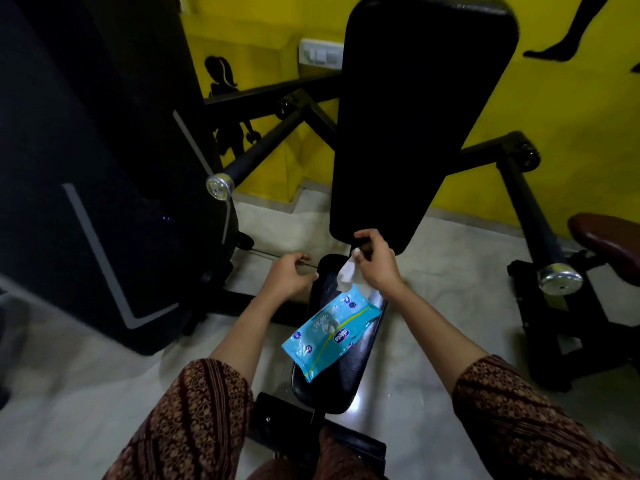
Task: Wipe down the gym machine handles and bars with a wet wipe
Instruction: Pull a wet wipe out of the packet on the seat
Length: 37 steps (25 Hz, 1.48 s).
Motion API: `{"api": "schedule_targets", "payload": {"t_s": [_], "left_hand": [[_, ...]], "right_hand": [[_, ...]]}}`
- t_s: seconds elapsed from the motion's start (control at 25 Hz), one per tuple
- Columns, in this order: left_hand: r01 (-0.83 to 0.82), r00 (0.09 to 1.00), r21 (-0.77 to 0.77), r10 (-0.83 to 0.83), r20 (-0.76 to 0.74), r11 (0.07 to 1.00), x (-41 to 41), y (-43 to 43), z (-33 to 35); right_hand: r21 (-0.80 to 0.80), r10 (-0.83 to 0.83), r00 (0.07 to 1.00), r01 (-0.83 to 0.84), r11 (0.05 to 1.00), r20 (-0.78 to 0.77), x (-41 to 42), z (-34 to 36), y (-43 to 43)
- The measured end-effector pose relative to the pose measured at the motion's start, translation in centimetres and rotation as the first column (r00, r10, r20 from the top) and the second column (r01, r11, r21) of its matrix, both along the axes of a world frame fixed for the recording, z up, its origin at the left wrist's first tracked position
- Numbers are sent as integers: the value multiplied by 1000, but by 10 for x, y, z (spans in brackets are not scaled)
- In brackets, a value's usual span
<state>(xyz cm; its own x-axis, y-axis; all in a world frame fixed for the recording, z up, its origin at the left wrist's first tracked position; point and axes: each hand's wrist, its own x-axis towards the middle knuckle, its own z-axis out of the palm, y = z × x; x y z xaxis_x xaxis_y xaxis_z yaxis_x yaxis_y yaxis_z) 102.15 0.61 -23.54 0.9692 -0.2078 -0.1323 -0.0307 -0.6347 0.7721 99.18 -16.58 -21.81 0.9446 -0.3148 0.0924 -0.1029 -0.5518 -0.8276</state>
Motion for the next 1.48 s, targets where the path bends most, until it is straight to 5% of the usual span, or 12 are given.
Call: {"api": "schedule_targets", "payload": {"t_s": [0.32, 0.88, 1.2, 1.48], "left_hand": [[40, 992, -11, -38, 121, 999, -18, 0, 39], [256, 936, -25, -241, 258, 966, -131, -10, 93], [401, 892, -34, -382, 241, 916, -204, -82, 100], [351, 903, -9, -336, 266, 936, -245, -175, 108]], "right_hand": [[-28, 125, 989, -123, 992, 77, -9, 38, -3], [-66, -70, 970, 88, 994, 234, -148, 98, -13], [-25, -230, 947, 242, 970, 224, -254, 115, -77], [-69, -188, 956, 209, 976, 225, -294, 121, -169]]}}
